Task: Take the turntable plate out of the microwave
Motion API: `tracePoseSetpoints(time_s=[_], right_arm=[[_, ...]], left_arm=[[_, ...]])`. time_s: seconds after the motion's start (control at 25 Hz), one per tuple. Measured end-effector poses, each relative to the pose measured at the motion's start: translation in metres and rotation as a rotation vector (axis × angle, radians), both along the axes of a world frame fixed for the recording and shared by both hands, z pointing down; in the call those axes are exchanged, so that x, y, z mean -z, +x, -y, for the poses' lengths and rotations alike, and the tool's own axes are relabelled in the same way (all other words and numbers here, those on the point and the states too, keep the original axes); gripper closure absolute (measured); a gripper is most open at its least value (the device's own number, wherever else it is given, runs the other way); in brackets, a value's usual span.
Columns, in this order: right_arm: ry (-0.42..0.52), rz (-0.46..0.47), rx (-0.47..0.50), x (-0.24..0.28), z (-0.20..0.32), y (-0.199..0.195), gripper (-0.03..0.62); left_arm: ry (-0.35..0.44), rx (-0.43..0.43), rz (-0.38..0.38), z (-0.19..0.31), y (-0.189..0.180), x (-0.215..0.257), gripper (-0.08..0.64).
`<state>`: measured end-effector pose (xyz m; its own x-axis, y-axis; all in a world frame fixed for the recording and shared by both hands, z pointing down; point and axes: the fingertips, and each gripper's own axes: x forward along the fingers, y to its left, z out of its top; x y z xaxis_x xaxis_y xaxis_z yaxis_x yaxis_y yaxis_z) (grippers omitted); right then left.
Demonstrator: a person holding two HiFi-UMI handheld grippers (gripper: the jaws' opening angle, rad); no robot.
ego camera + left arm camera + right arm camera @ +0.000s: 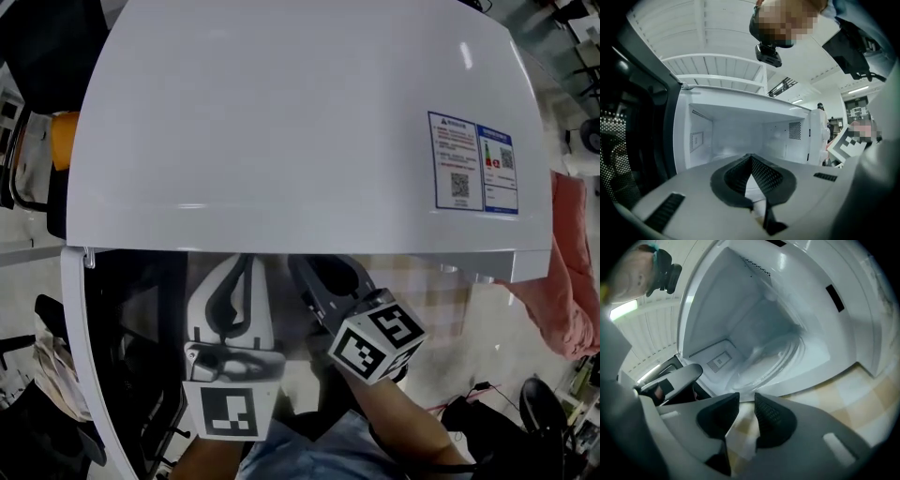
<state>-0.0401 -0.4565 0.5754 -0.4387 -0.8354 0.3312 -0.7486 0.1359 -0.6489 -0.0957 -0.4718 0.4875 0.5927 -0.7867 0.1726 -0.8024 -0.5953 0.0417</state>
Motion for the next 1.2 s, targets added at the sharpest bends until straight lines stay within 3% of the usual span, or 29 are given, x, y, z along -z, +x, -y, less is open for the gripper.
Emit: tracePoseSetpoints(time_s=[0.28, 0.44, 0.72, 1.2], right_arm=[[-0.029, 0.282, -0.09, 0.007, 0.009, 0.007, 0.453], [-0.061, 0.378, -0.143, 0.001, 0.011, 0.013, 0.509], [-0.053, 0.442, -0.177, 0.002, 0.005, 0.016, 0.531], [-0.091, 0.442, -0.193, -0.001, -0.022, 0.02, 0.527]], left_arm=[[-0.021, 0.001, -0.011, 0.0, -0.001, -0.002, 0.554], [-0.033, -0.003, -0.005, 0.002, -0.003, -0.004, 0.554], [-0.04, 0.012, -0.002, 0.003, -0.01, -0.005, 0.554], [-0.069, -0.003, -0.008, -0.013, -0.002, -0.006, 0.554]])
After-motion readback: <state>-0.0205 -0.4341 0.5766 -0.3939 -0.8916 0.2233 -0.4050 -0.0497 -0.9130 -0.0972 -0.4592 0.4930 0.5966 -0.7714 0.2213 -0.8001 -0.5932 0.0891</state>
